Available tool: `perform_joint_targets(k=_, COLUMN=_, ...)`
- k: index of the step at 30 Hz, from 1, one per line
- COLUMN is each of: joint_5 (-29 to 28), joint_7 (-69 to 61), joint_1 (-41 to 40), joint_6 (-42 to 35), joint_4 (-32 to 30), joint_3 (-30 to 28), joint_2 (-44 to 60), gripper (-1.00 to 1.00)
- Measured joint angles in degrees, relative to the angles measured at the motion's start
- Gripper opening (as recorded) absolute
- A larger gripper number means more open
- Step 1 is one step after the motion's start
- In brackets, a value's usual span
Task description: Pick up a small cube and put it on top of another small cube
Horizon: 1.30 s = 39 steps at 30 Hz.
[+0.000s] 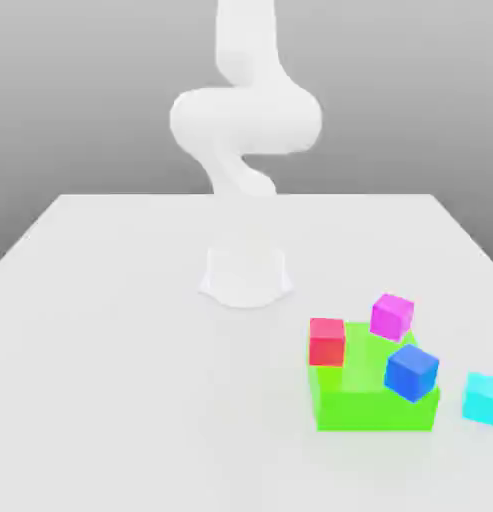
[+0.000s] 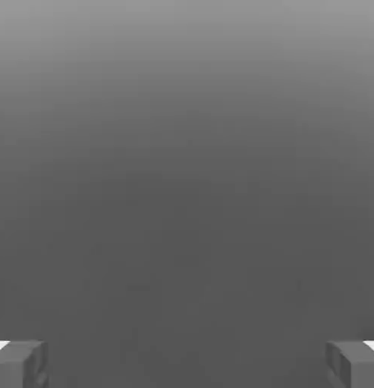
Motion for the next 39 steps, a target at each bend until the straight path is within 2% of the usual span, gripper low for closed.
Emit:
perform_joint_targets(k=9, joint_5=3.59, joint_7=-10.46, joint_1=10.53, joint_6=7.87, joint_4=-3.52, joint_3=3.94, joint_2=19.01, gripper=0.0)
perform_joint_targets(k=16, joint_5=3.05, joint_7=-16.1, joint_1=16.91, joint_6=14.0, joint_4=-6.25, joint_3=9.08, joint_2=33.51, gripper=0.0)
perform_joint_targets(k=20, joint_5=-0.02, joint_7=-17.35, joint_1=22.34, joint_6=17.57, joint_4=-7.83, joint_3=11.59, joint_2=41.93, gripper=0.0)
perform_joint_targets(k=25, joint_5=-7.05, joint_7=-16.6, joint_1=27.17, joint_6=21.76, joint_4=-9.71, joint_3=12.07, joint_2=52.57, gripper=0.0)
perform_joint_targets(k=30, joint_5=-12.52, joint_7=-13.44, joint_1=31.36, joint_6=28.98, joint_4=-8.29, joint_3=8.29, joint_2=62.98, gripper=0.0)
perform_joint_targets(k=31, joint_5=-13.21, joint_7=-12.91, joint_1=31.94, joint_6=30.31, joint_4=-7.92, joint_3=7.56, joint_2=64.72, gripper=-1.0)
perform_joint_targets(k=39, joint_5=-12.99, joint_7=-13.11, joint_1=31.54, joint_6=29.46, joint_4=-8.16, joint_3=8.07, joint_2=63.68, gripper=-1.0)
